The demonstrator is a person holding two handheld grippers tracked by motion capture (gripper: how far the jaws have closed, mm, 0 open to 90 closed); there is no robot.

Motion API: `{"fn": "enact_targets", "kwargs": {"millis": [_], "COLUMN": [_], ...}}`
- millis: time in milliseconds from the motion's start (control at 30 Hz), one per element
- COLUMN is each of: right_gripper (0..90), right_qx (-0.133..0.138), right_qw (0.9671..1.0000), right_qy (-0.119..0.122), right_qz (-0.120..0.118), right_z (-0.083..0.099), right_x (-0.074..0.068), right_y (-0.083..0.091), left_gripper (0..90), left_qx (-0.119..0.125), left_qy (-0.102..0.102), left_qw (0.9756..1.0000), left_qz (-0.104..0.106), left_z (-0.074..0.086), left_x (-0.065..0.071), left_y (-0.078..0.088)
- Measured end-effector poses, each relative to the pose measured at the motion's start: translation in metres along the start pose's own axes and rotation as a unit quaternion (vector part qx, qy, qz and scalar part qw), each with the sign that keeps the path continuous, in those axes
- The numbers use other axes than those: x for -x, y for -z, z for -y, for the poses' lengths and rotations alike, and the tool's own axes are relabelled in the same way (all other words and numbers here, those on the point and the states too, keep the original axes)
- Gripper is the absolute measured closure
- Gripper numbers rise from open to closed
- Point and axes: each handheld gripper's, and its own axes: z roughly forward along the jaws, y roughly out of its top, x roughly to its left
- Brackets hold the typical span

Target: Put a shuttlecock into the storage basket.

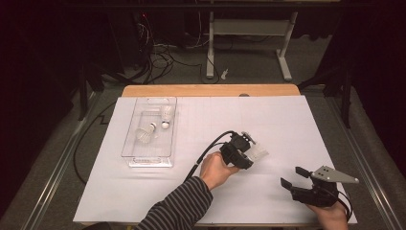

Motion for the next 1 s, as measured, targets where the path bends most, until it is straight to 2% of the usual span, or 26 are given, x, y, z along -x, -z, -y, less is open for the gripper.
{"fn": "enact_targets", "kwargs": {"millis": [300, 1000], "right_gripper": [26.6, 26.6], "right_qx": [0.000, 0.000], "right_qw": [1.0000, 1.0000], "right_qy": [0.000, 0.001], "right_qz": [0.000, 0.000], "right_z": [0.000, 0.000], "right_x": [0.000, 0.000], "right_y": [0.000, 0.000], "left_gripper": [65.1, 65.1], "left_qx": [0.001, 0.014], "left_qy": [-0.004, 0.005], "left_qw": [1.0000, 0.9999], "left_qz": [0.000, -0.008], "left_z": [0.004, 0.019], "left_x": [0.001, -0.006], "left_y": [0.003, 0.018]}}
